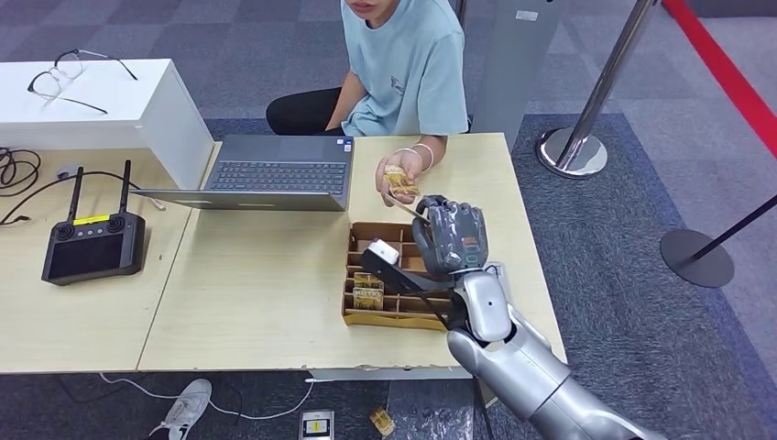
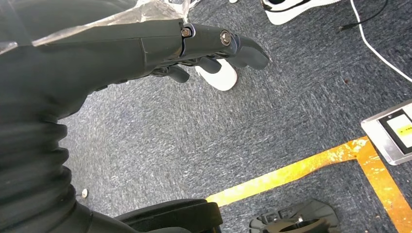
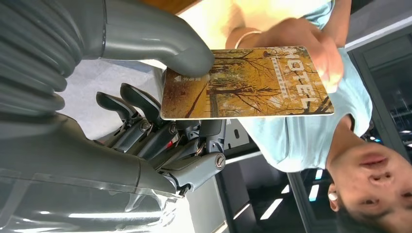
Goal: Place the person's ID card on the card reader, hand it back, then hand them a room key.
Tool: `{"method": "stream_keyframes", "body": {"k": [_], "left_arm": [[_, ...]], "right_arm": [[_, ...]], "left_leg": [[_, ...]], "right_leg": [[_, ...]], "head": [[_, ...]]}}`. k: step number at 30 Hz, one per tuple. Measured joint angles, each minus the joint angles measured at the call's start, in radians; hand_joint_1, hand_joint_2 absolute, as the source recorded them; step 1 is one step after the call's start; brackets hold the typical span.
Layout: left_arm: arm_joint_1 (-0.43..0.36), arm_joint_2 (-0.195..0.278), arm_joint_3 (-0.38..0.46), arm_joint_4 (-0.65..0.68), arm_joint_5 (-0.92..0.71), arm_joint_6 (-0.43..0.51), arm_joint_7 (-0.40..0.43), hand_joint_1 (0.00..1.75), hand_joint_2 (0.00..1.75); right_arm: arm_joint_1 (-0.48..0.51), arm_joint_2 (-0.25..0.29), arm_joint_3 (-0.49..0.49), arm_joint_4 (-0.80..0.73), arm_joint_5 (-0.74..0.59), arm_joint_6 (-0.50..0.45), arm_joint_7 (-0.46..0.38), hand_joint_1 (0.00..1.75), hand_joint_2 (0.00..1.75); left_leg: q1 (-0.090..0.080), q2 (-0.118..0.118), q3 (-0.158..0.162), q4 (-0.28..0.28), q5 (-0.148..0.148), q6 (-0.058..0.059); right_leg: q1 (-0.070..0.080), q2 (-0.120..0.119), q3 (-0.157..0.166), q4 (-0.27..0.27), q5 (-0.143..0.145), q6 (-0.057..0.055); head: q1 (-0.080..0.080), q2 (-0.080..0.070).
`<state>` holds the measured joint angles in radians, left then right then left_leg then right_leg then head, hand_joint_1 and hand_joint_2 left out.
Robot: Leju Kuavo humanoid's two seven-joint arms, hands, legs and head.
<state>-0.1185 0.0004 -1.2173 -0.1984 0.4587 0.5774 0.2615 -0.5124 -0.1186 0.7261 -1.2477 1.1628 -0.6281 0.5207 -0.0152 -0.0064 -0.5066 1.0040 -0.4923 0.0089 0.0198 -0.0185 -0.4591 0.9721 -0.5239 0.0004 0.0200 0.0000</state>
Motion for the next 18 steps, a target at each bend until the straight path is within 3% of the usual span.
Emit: {"method": "stream_keyframes", "body": {"k": [18], "left_arm": [[0.000, -0.003, 0.000, 0.000, 0.001, 0.000, -0.003, 0.00, 1.75]], "right_arm": [[-0.032, -0.025, 0.011, 0.026, -0.051, -0.022, 0.019, 1.75, 1.75]], "left_leg": [[0.000, 0.000, -0.001, 0.000, 0.000, 0.000]], "right_leg": [[0.000, 0.000, -0.001, 0.000, 0.000, 0.000]], "head": [[0.000, 0.000]]}}
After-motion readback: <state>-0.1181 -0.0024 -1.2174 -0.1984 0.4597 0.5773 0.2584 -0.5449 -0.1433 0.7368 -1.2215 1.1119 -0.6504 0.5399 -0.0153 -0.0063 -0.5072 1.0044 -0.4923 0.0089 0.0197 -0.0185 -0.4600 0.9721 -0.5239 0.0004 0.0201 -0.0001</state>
